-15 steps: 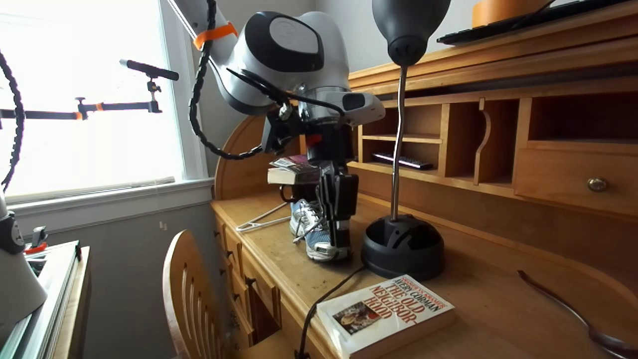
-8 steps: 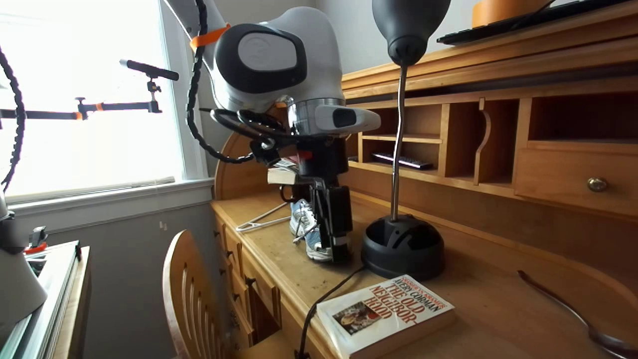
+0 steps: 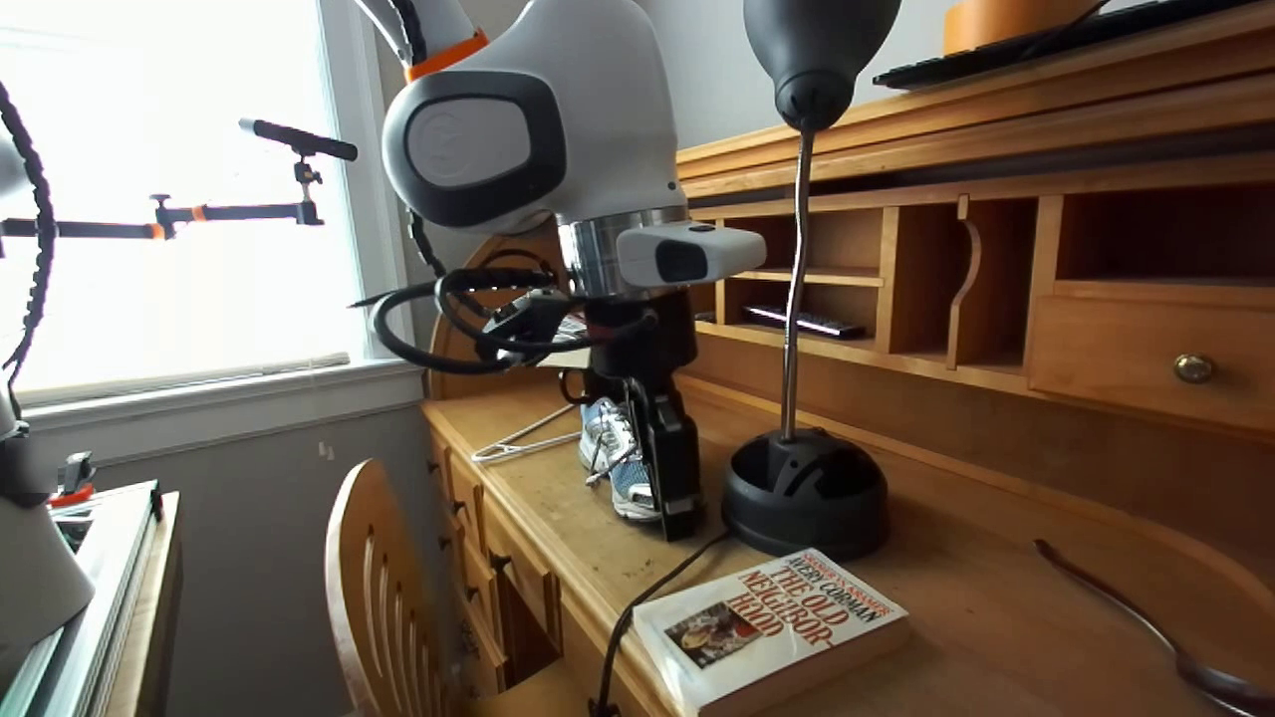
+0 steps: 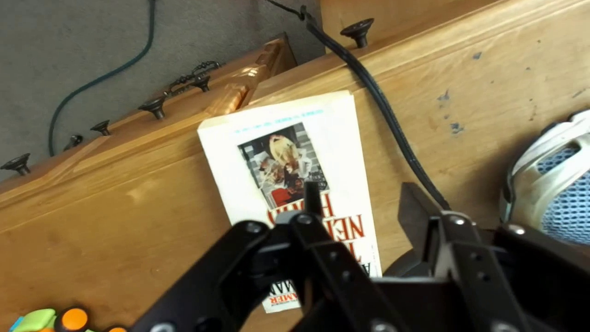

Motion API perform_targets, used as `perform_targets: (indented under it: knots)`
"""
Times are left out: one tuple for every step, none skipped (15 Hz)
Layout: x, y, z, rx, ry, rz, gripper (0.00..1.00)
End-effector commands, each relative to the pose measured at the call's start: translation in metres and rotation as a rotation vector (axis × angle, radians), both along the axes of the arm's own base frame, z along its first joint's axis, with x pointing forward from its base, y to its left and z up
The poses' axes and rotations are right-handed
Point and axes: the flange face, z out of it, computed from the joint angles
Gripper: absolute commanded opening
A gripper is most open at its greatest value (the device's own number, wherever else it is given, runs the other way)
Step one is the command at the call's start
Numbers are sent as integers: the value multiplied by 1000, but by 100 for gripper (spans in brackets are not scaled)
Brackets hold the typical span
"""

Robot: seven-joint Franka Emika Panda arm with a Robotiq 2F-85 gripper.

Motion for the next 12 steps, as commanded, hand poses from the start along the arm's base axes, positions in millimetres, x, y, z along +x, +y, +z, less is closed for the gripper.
perform_targets:
  knots:
    - [-7,-4,-6,50,-48,40,17]
    - [-7,-7,-9,53,-48,50,10]
    - [-9,-12,-12,63,-46,63,1]
    - [-11,-15,-16,64,-42,74,0]
    - [-13,-19,-20,67,-38,84,0]
    - [-16,-22,-24,67,-31,92,0]
    - [-19,-25,-28,68,-25,99,0]
    - [-21,-27,-32,70,-20,104,0]
    - [-22,-30,-37,77,-13,109,0]
    - [-23,-32,-41,81,-8,112,0]
    - [-24,-34,-45,84,-2,113,0]
    - [-25,-36,-49,87,0,114,0]
